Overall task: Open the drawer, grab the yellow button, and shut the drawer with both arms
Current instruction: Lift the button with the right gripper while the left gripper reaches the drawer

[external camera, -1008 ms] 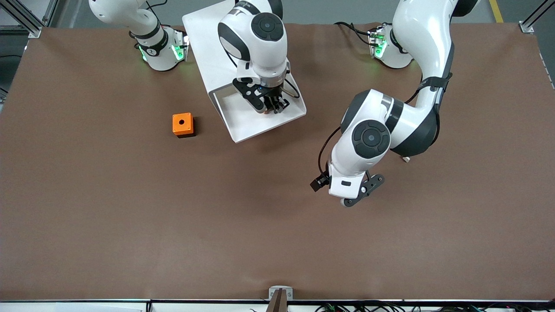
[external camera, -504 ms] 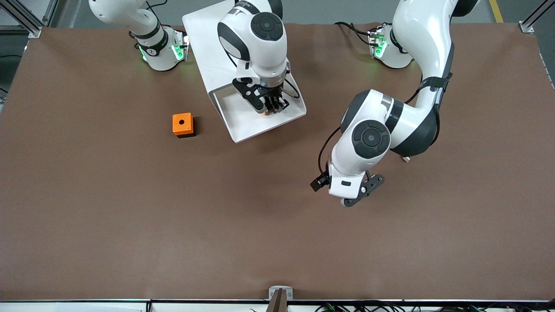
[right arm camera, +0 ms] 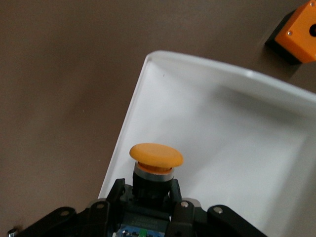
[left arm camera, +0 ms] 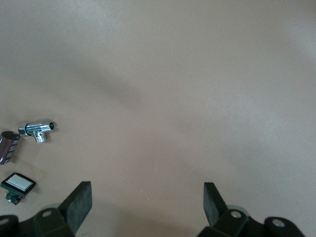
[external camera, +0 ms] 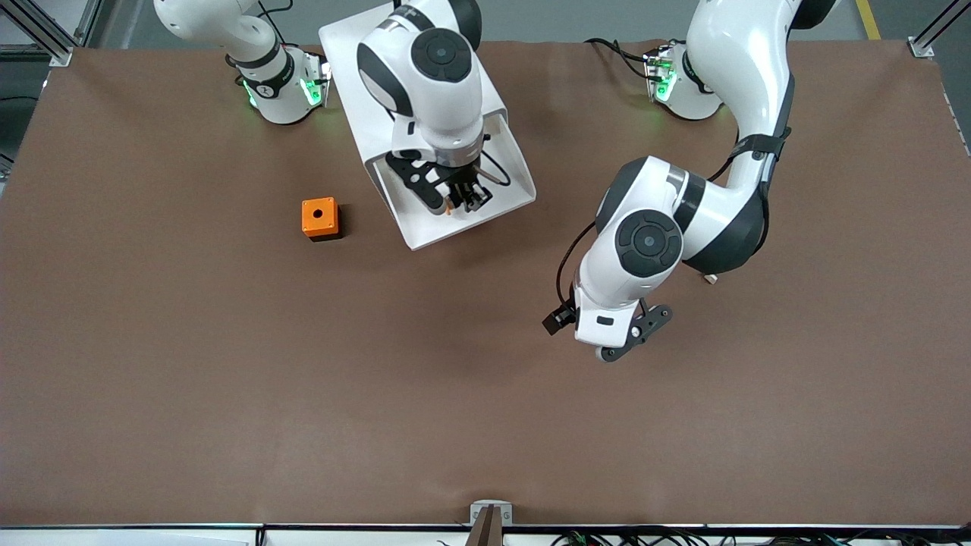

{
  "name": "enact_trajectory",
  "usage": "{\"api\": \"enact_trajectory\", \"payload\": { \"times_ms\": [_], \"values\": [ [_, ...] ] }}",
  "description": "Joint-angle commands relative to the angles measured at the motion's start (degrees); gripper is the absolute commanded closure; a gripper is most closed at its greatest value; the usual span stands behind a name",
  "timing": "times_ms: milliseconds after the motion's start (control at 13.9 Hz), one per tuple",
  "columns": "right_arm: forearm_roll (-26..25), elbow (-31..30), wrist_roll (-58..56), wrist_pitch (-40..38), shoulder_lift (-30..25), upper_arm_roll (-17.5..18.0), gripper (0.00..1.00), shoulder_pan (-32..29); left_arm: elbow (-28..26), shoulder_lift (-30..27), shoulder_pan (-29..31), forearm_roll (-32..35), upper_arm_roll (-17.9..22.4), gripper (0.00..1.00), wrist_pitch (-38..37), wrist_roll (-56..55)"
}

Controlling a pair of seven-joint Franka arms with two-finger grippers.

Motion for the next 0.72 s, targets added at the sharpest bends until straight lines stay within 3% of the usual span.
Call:
{"api": "enact_trajectory", "payload": {
  "times_ms": [0,648],
  "values": [
    [0.19,1.55,-9.82,-2.93,-0.01,0.49,1.00,-5.05,-1.81,-1.43,-1.72,1.35,-0.03,0.01,0.28,0.75],
    [0.19,1.02,-48.50,-7.58,-2.30,0.40,1.00,-25.70,-1.81,-0.20,-10.16,0.64,-1.17,0.01,0.28,0.67]
  ]
}}
